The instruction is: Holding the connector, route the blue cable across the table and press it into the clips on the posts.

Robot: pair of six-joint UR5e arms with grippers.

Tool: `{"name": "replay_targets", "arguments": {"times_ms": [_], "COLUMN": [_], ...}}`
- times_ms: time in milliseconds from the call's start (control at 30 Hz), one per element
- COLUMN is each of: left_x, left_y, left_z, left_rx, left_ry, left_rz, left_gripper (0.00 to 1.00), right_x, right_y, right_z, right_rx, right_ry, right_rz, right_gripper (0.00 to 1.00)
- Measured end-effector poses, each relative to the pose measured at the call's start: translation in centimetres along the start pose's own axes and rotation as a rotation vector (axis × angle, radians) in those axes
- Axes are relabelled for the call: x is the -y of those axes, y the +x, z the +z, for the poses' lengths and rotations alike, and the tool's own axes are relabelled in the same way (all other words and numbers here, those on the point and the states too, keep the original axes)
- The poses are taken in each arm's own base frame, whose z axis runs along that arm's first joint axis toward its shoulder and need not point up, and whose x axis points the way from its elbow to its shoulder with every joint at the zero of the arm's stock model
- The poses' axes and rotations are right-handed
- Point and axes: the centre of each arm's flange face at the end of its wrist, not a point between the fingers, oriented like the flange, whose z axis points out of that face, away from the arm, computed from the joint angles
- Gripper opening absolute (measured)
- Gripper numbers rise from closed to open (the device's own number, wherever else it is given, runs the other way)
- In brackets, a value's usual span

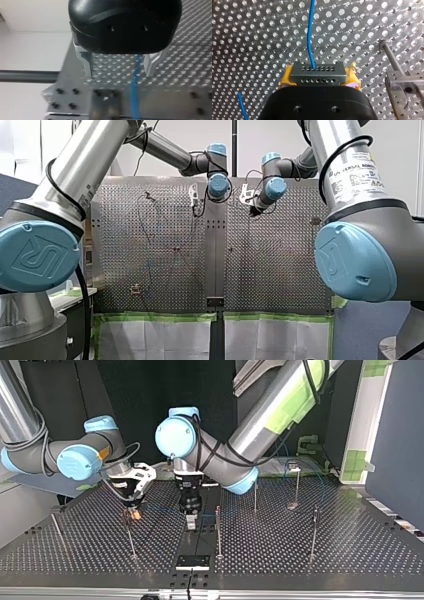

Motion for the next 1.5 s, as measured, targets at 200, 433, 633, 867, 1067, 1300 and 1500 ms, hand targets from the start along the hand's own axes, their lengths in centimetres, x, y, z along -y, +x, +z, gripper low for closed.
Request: {"name": "replay_targets", "arguments": {"times_ms": [200,433,633,867,1067,1300,1500], "left_x": [0.3,0.5,0.6,0.5,0.5,0.4,0.2], "left_y": [-1.0,0.3,1.3,1.5,1.6,1.7,2.7], "left_z": [1.3,3.2,4.0,4.0,3.9,4.0,4.5], "left_rx": [0.015,-0.003,-0.021,-0.035,-0.043,-0.046,-0.046], "left_ry": [0.006,-0.001,-0.011,-0.012,-0.009,-0.007,0.019], "left_rz": [-0.009,0.002,0.011,0.009,0.011,0.016,0.023], "left_gripper": [1.00,1.00,1.00,1.00,1.00,1.00,1.00], "right_x": [0.0,-0.1,-0.6,-1.8,-2.4,-2.4,-2.3], "right_y": [0.0,0.0,0.1,0.4,0.5,0.5,0.5], "right_z": [0.0,0.0,0.1,0.3,0.3,0.3,0.3], "right_rx": [-0.001,-0.001,-0.004,-0.008,-0.011,-0.011,-0.010], "right_ry": [0.000,-0.002,-0.009,-0.026,-0.033,-0.032,-0.027], "right_rz": [0.000,0.001,0.006,0.011,0.014,0.014,0.014], "right_gripper": [0.00,0.00,0.00,0.00,0.00,0.00,0.00]}}
